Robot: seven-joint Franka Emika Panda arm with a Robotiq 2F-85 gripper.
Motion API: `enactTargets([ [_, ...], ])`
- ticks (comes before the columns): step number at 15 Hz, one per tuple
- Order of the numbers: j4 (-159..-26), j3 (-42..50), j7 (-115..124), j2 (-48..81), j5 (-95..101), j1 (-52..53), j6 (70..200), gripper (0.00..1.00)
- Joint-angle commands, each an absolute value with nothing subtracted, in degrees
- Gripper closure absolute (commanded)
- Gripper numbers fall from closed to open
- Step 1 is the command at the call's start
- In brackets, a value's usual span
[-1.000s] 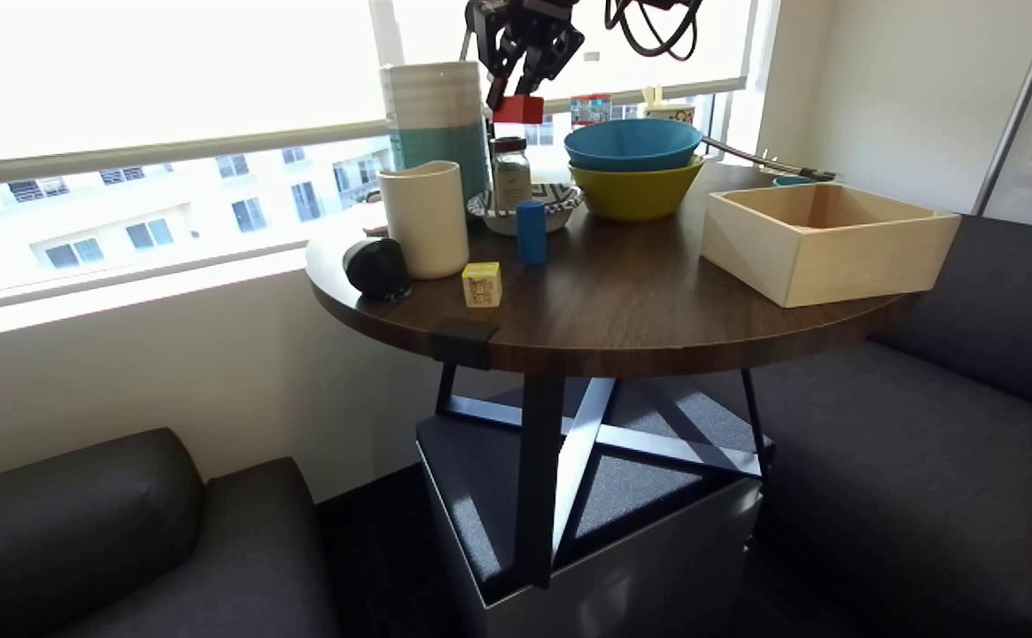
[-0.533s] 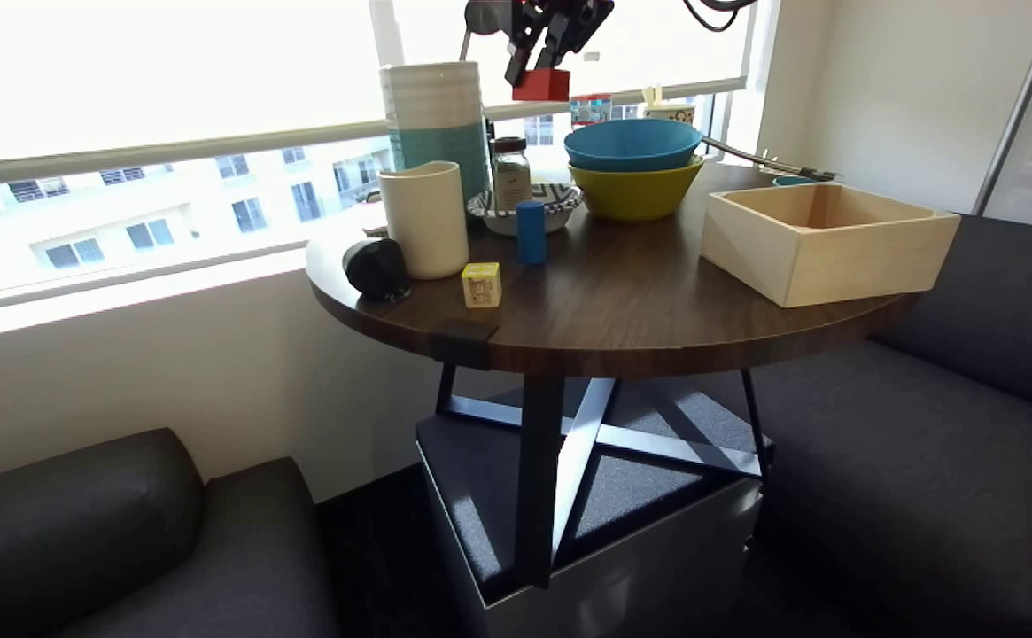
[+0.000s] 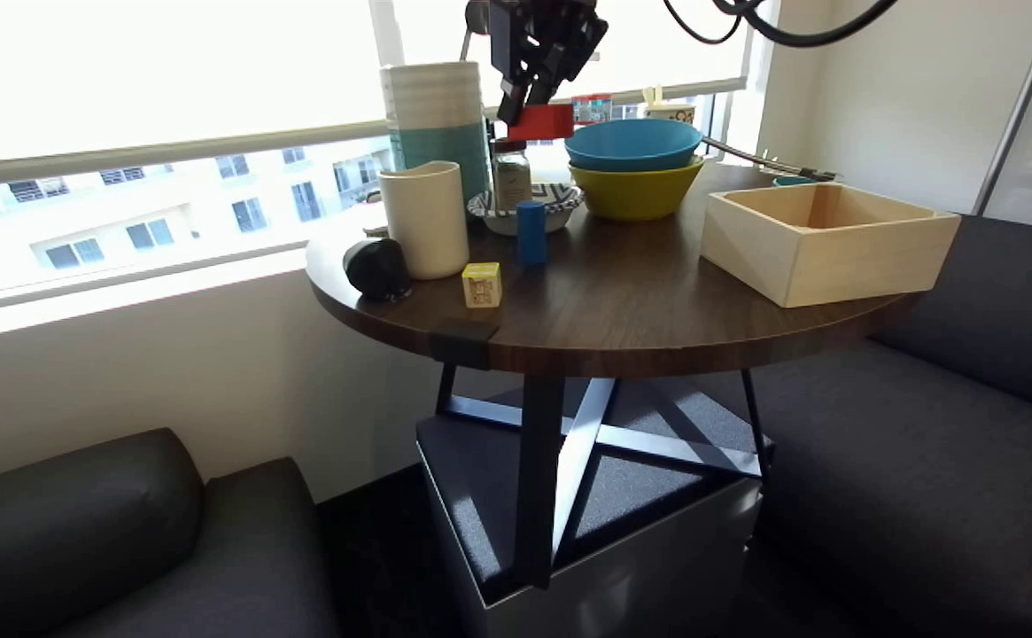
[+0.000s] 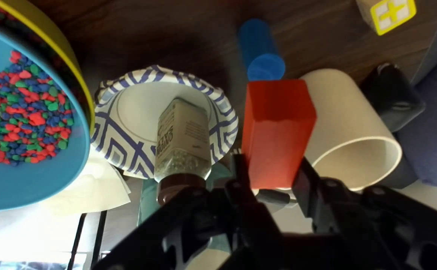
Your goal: Put the orange block on top of the blue block
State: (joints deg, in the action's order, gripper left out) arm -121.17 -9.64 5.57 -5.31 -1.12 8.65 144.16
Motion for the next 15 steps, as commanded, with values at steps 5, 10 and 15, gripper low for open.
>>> enactTargets([
  [5,-122.82,-10.10,5.57,-4.57,-0.26,8.87,144.04,0.67],
  [10,-122.49,-10.47,6.34,-3.27,1.12,8.97,145.34,0.92],
  [15,-122.47,-10.56,5.66,-1.77,-0.36,9.30,148.78,0.92],
])
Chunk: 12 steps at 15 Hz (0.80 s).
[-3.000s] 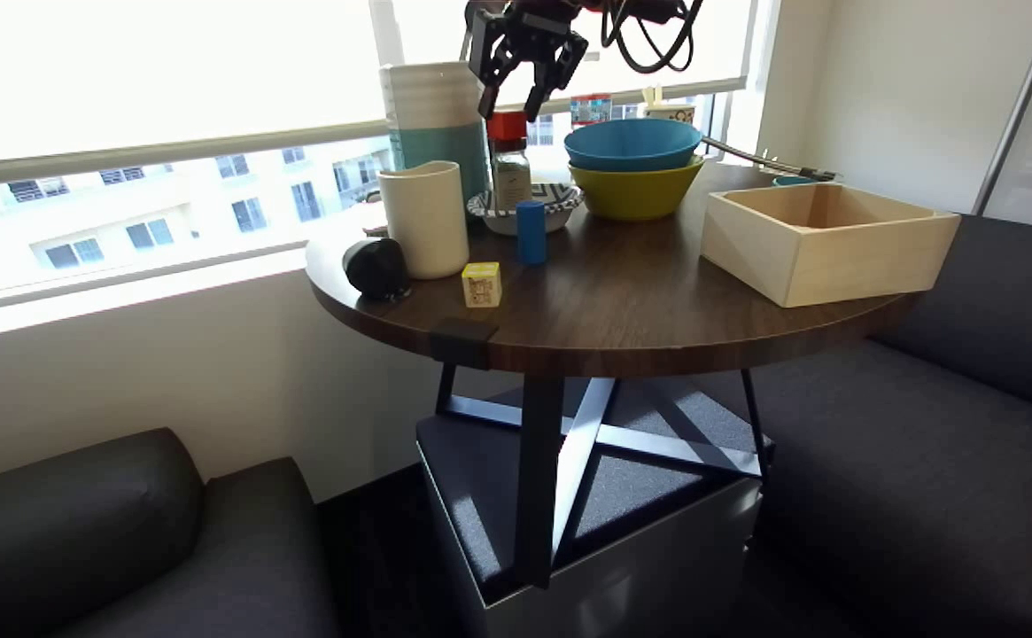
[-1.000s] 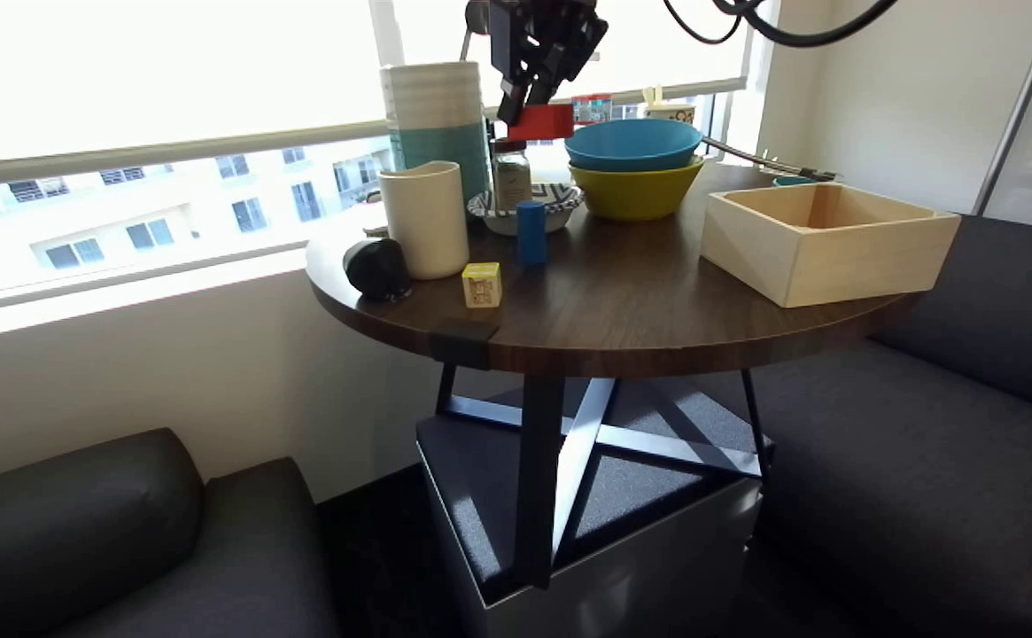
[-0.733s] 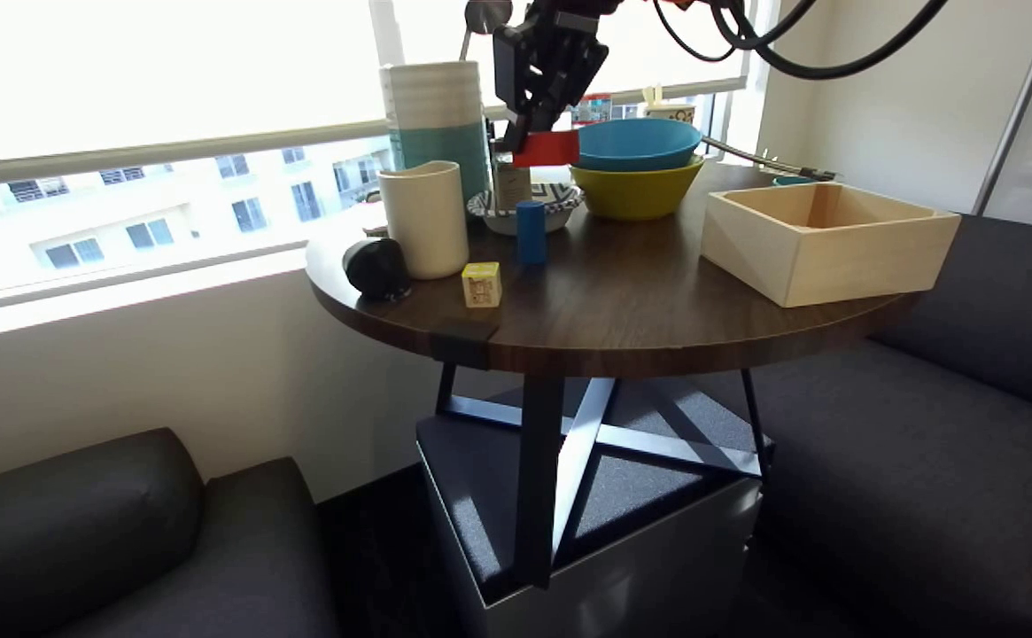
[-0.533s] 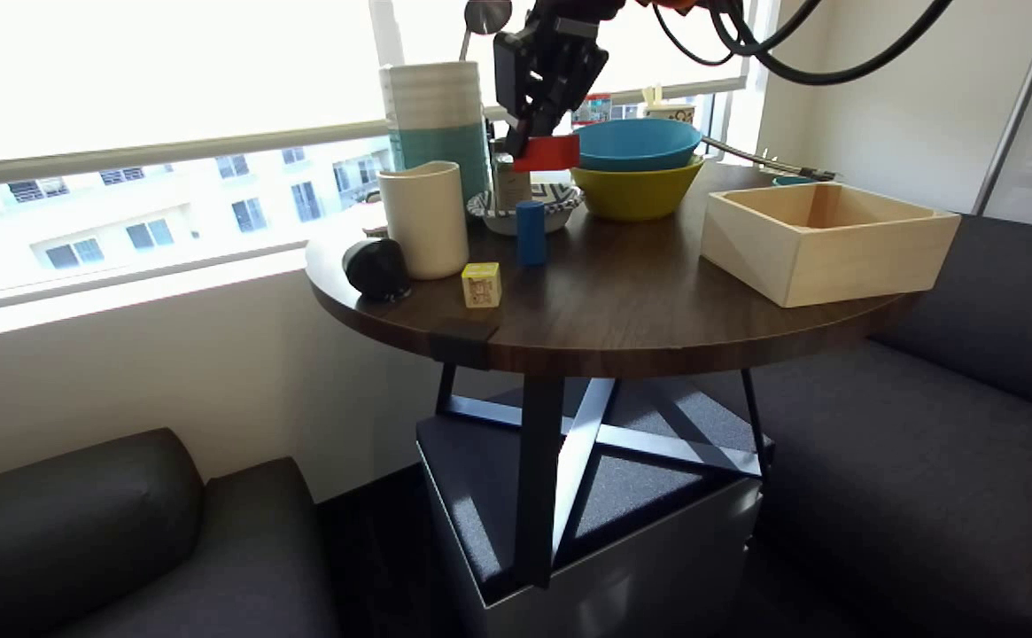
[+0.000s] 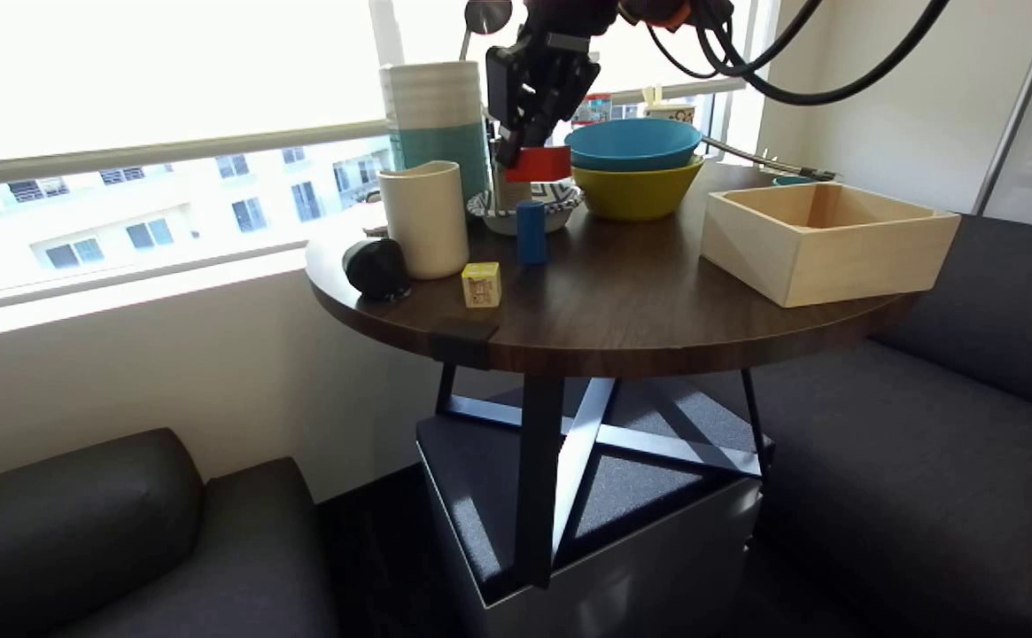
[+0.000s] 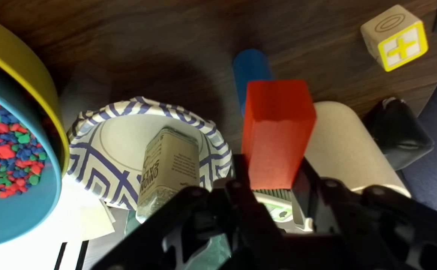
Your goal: Put the orange block on top of the blue block
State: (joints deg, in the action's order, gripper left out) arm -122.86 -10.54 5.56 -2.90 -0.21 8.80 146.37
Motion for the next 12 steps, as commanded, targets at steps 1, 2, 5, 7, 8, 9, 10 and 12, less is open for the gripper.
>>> enactTargets([
  [1,-122.42,-10.55,5.51,-1.45,-0.22,9.34,149.35,0.92],
  [2,-122.37,-10.57,5.61,-1.18,0.51,9.35,149.39,0.92],
  [5,-122.48,-10.54,4.17,-0.90,0.11,9.57,148.44,0.92],
  [7,-122.61,-10.50,3.94,-0.91,0.33,9.60,148.47,0.92],
  [8,-122.61,-10.49,3.82,-0.88,0.48,9.59,148.55,0.92],
  [9,-122.72,-10.49,3.47,-0.90,0.53,9.61,148.77,0.92],
  [10,-122.77,-10.49,3.11,-0.91,0.37,9.62,148.79,0.92],
  [12,-122.99,-10.51,2.52,-1.00,0.42,9.65,148.70,0.92],
])
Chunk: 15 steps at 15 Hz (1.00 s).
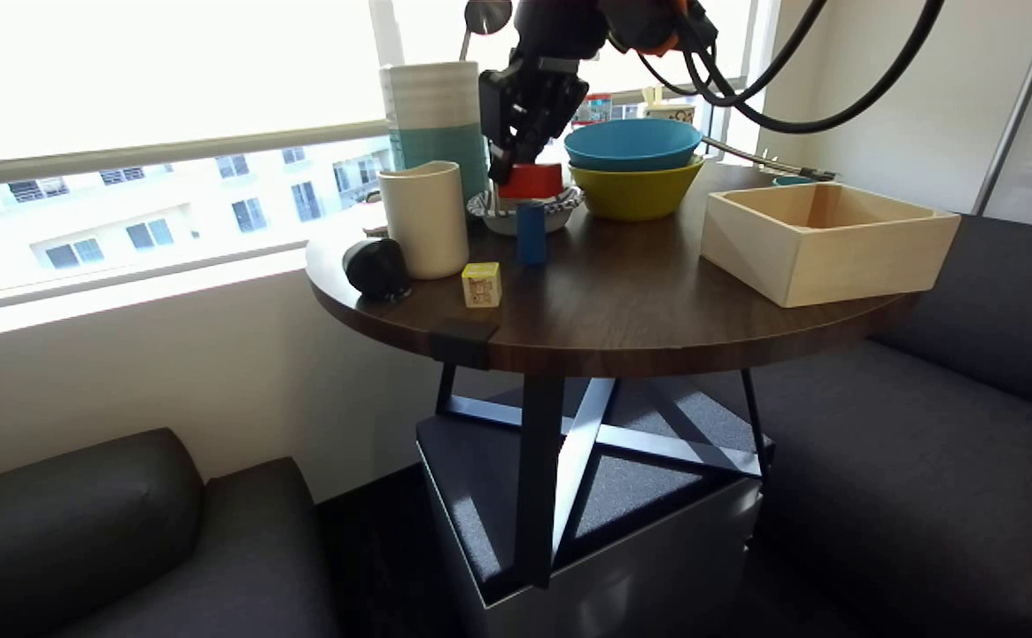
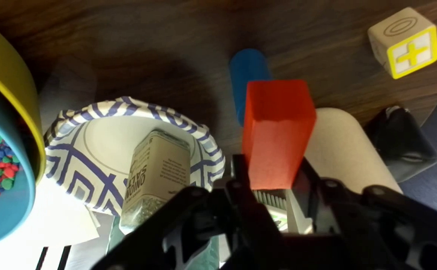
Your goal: Put the orange block on top of the blue block
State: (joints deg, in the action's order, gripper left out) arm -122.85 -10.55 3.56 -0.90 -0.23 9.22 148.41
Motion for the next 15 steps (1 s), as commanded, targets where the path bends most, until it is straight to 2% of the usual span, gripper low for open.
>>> enactTargets([
  [1,-123.06,-10.52,2.09,-1.08,0.29,9.67,148.63,0.92],
  [15,-123.59,-10.48,1.25,-0.61,0.22,9.67,148.37,0.92],
])
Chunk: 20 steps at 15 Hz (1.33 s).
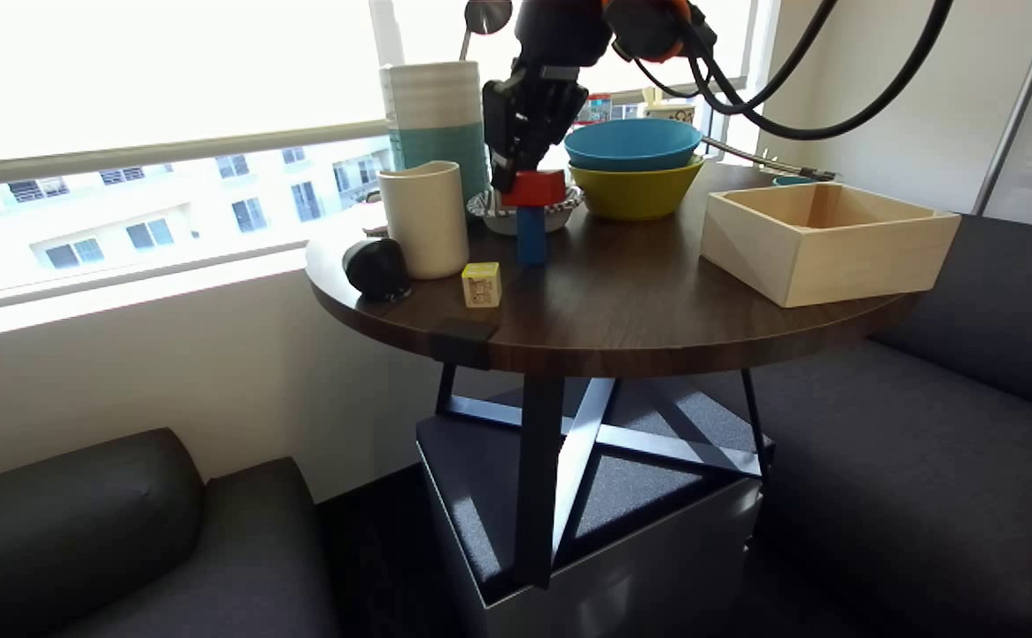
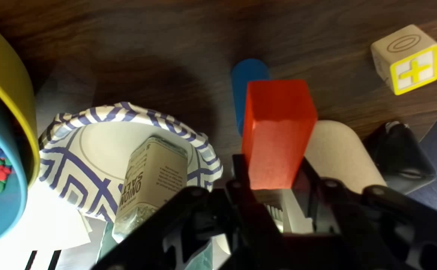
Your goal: Put the orange block on top of the blue block
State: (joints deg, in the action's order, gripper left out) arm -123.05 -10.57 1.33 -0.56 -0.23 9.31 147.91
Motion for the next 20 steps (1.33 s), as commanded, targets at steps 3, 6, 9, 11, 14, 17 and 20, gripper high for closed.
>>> enactTargets([
  [3,-123.60,-10.41,1.50,-0.48,0.38,9.60,149.20,0.92],
  [6,-123.50,-10.35,1.40,-0.36,0.34,9.57,149.71,0.92],
  [9,-123.53,-10.30,1.27,-0.20,0.70,9.53,149.61,0.92],
  [11,-123.47,-10.15,2.28,-0.14,1.80,9.36,149.61,0.42],
  [14,-123.38,-10.08,2.46,-0.19,1.66,9.38,149.76,0.28],
  [17,-123.26,-10.14,2.43,-1.06,0.82,9.47,149.56,0.07],
  [20,-123.18,-10.21,4.40,-3.47,1.96,9.46,147.33,0.00],
])
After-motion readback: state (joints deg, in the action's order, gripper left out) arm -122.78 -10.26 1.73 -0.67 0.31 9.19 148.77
